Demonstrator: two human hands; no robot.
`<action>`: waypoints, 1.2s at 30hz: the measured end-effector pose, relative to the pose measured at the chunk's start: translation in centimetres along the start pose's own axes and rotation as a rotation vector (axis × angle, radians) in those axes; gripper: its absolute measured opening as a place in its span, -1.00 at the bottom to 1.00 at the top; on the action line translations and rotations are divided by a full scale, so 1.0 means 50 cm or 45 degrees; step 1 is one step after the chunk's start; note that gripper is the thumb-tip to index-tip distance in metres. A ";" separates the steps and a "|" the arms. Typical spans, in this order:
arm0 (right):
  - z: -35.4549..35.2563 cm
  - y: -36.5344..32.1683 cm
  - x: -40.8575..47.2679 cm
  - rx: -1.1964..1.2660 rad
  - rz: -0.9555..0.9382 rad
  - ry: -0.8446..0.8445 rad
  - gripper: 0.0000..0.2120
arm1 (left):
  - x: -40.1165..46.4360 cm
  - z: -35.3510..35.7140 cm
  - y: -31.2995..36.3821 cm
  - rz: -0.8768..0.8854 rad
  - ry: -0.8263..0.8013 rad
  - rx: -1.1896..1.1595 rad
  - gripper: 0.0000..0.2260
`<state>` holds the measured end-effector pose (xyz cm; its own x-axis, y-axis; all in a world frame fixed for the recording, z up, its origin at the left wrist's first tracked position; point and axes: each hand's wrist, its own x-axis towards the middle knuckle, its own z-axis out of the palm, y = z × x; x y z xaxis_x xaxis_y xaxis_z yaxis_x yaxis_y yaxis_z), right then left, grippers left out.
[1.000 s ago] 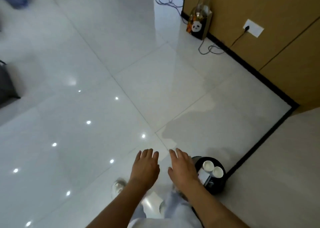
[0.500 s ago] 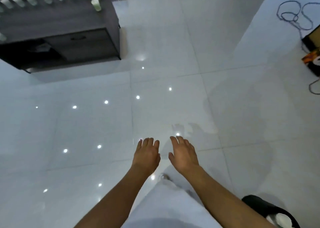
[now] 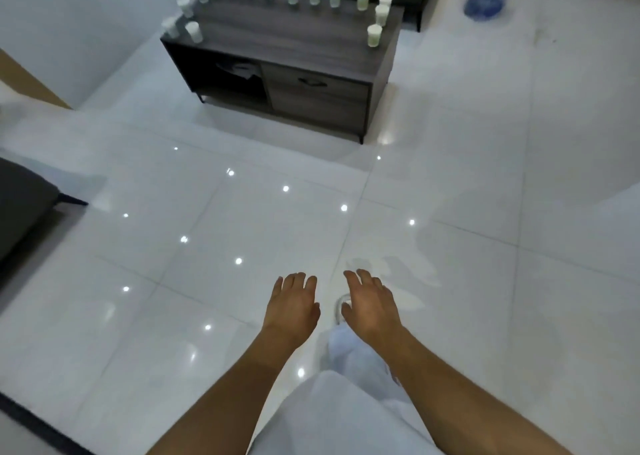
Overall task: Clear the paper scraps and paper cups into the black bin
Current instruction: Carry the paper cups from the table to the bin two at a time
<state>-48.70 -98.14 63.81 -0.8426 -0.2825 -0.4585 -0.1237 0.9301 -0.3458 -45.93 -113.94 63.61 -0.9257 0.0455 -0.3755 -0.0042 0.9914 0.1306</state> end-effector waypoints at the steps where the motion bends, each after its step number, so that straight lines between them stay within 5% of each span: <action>1: -0.019 -0.007 0.039 -0.012 -0.017 -0.004 -0.46 | 0.033 -0.015 -0.011 -0.029 0.004 -0.012 -0.55; 14: -0.289 -0.102 0.475 -0.197 -0.175 -0.059 -0.45 | 0.424 -0.250 -0.141 -0.234 -0.014 -0.152 -0.55; 36: -0.538 -0.591 1.267 -0.245 -0.253 -0.100 -0.47 | 1.044 -0.618 -0.748 -0.365 0.036 -0.217 -0.54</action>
<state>-112.50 -137.22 67.01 -0.7493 -0.4744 -0.4621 -0.3861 0.8798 -0.2773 -105.79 -152.45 67.45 -0.8879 -0.2380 -0.3936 -0.3268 0.9286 0.1756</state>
